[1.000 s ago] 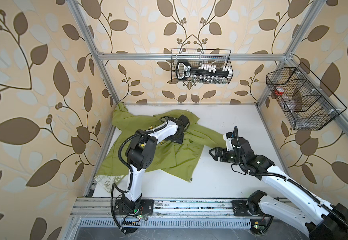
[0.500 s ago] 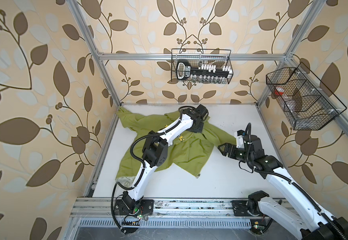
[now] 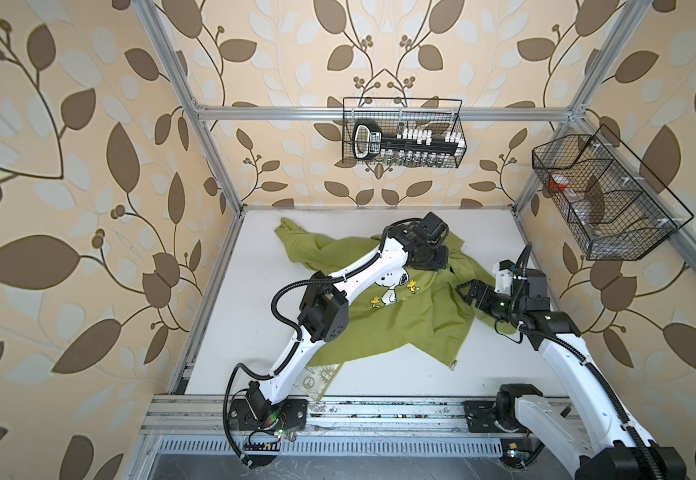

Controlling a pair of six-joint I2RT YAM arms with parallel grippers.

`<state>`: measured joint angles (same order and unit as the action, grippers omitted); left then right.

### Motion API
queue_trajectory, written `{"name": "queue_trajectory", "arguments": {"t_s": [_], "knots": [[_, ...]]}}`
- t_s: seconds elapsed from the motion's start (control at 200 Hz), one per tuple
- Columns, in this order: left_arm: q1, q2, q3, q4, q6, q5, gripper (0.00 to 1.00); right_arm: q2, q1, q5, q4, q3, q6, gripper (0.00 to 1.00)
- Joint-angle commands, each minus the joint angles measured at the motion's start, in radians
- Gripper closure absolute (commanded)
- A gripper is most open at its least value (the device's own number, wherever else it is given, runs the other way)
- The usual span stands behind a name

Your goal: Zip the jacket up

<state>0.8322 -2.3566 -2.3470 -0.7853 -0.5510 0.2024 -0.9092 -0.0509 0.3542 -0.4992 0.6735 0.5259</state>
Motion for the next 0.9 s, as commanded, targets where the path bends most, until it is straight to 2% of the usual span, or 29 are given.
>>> {"name": "queue_trajectory", "arguments": {"t_s": [0.0,0.11,0.12,0.155,0.185,0.245,0.305,0.385,0.495,0.5,0.51,0.525,0.635,0.71,0.895], "knots": [[-0.017,0.172,0.011,-0.012,0.015,-0.035,1.00,-0.022,-0.038,0.055,-0.015,0.053,-0.015,0.06],[-0.056,0.264,0.146,-0.059,0.036,-0.117,1.00,-0.053,-0.043,0.061,0.006,0.074,-0.001,0.07],[-0.060,0.273,0.162,-0.061,0.037,-0.124,0.97,-0.056,-0.043,0.062,0.008,0.074,0.003,0.07],[-0.072,0.306,0.213,-0.070,0.040,-0.156,0.73,-0.063,-0.043,0.066,0.018,0.079,0.008,0.08],[-0.078,0.331,0.256,-0.078,0.046,-0.185,0.57,-0.068,-0.043,0.068,0.026,0.083,0.016,0.08],[-0.079,0.380,0.346,-0.087,0.062,-0.229,0.37,-0.083,-0.043,0.068,0.044,0.093,0.028,0.08],[-0.076,0.437,0.431,-0.085,0.059,-0.238,0.30,-0.107,-0.043,0.058,0.060,0.111,0.037,0.08],[-0.056,0.522,0.572,-0.050,0.028,-0.257,0.26,-0.157,-0.043,0.040,0.073,0.147,0.042,0.09],[0.020,0.614,0.748,0.029,-0.029,-0.283,0.19,-0.234,-0.043,0.008,0.086,0.206,0.043,0.09],[0.023,0.615,0.755,0.032,-0.030,-0.285,0.18,-0.238,-0.043,0.007,0.087,0.209,0.044,0.09],[0.033,0.620,0.765,0.036,-0.035,-0.290,0.06,-0.244,-0.043,0.004,0.088,0.214,0.045,0.09],[0.044,0.625,0.779,0.042,-0.044,-0.296,0.02,-0.254,-0.043,0.000,0.089,0.223,0.045,0.09],[0.118,0.617,0.835,0.100,-0.117,-0.306,0.01,-0.322,-0.040,-0.010,0.099,0.274,0.048,0.09],[0.164,0.559,0.815,0.098,-0.148,-0.340,0.01,-0.355,-0.032,-0.020,0.096,0.300,0.041,0.09],[0.256,0.309,0.577,-0.050,-0.137,-0.437,0.01,-0.384,-0.028,-0.043,0.065,0.322,0.005,0.07]]}}
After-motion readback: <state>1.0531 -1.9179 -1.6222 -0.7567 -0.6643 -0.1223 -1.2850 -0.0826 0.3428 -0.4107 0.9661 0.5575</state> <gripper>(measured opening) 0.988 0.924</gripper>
